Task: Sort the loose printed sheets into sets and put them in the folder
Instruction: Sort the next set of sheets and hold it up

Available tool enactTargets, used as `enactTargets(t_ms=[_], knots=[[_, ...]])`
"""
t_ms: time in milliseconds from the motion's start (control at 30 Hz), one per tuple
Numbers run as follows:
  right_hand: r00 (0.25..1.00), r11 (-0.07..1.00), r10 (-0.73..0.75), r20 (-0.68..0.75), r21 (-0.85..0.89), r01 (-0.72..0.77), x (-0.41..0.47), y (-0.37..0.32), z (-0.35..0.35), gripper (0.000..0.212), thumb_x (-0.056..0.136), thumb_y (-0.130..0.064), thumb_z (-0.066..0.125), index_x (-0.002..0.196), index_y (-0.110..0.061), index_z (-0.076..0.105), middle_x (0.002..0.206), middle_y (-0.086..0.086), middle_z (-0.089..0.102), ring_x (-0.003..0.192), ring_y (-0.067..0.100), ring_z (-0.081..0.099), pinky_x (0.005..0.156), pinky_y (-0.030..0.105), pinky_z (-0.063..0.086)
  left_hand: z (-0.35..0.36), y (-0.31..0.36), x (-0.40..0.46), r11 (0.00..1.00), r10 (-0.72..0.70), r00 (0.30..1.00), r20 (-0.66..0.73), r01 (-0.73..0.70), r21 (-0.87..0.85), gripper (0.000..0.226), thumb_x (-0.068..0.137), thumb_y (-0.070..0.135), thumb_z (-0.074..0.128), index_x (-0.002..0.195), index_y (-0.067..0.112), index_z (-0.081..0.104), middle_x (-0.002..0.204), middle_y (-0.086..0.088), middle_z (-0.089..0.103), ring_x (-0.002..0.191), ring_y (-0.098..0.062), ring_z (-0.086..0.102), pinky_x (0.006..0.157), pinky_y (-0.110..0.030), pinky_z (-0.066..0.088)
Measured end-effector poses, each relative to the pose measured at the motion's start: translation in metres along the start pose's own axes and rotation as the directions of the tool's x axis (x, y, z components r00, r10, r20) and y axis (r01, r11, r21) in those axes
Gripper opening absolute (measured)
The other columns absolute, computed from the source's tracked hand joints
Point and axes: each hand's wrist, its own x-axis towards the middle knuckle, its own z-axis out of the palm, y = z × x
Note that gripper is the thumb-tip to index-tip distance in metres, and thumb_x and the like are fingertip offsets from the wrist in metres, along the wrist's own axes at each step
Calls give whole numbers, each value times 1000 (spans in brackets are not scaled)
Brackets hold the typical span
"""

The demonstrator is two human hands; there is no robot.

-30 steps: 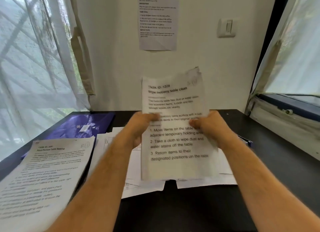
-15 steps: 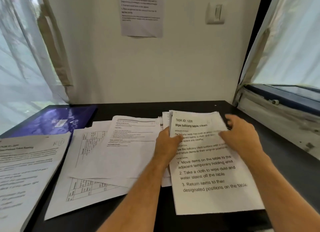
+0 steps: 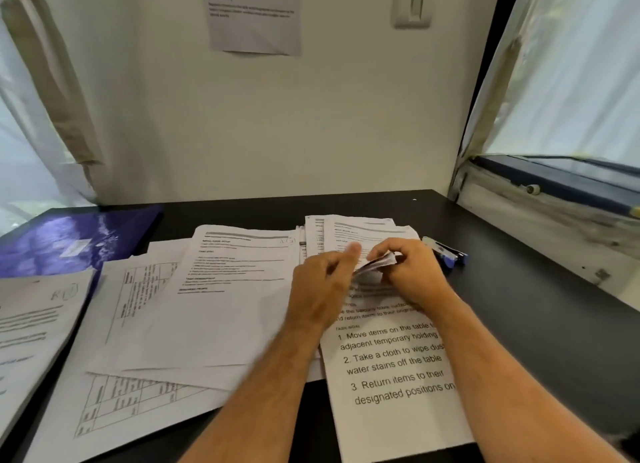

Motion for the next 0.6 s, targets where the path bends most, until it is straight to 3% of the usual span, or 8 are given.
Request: enactTargets(t_ms=[100, 167, 267, 367, 433, 533, 600], knots=[[999, 999, -6, 33, -34, 8, 1, 2, 2, 9, 81, -14, 78, 81, -23, 78, 81, -9, 74, 76, 5, 70, 68, 25, 58, 1, 2, 5, 990, -127, 991, -48, 124, -60, 53, 101, 58, 30, 103, 26, 73, 90, 23, 59, 79, 10, 52, 60, -3, 33], [999, 995, -38, 35, -87, 41, 2, -1, 6, 11, 84, -13, 73, 82, -23, 78, 80, -11, 74, 75, 2, 68, 66, 19, 55, 2, -6, 10, 982, -181, 983, -38, 178, -64, 44, 103, 55, 34, 105, 28, 69, 96, 23, 63, 86, 5, 57, 68, -5, 36], [998, 989, -40, 38, -143, 45, 4, 2, 10, 18, 84, -8, 67, 82, -23, 77, 77, -10, 74, 72, 4, 67, 65, 23, 57, 4, -16, 16, 980, -199, 979, -41, 197, -33, 35, 102, 47, 45, 121, 27, 67, 120, 9, 67, 108, -11, 61, 85, -23, 47], [998, 989, -43, 42, -140, 48, 6, 4, 10, 16, 84, -7, 67, 79, -20, 75, 73, -7, 72, 67, 5, 66, 59, 20, 54, 2, -17, 23, 966, -246, 969, -4, 245, -78, 32, 103, 32, 49, 133, 25, 59, 125, 7, 61, 111, -13, 58, 88, -25, 49], [997, 990, -67, 35, -119, 71, 6, 2, 10, 16, 85, -6, 67, 77, -18, 75, 70, -6, 71, 63, 2, 63, 54, 14, 48, -1, -17, 34, 941, -305, 952, 10, 303, -148, 32, 101, 27, 51, 133, 28, 58, 127, 4, 62, 114, -18, 61, 97, -37, 53], [997, 993, -81, 17, -85, 82, 6, 0, 11, 20, 86, -5, 67, 84, -24, 72, 73, -10, 69, 64, -2, 64, 55, 13, 49, -5, -12, 52, 928, -350, 937, 4, 348, -134, 36, 99, 21, 53, 134, 29, 53, 128, -2, 65, 108, -21, 66, 90, -42, 59], [997, 996, -78, 18, -52, 79, 5, -1, 10, 38, 85, -3, 65, 109, -33, 67, 84, -9, 69, 72, 6, 68, 61, 19, 56, -6, -12, 58, 948, -301, 954, 22, 301, -105, 40, 99, 18, 58, 137, 26, 52, 124, -4, 67, 103, -21, 69, 85, -41, 60]])
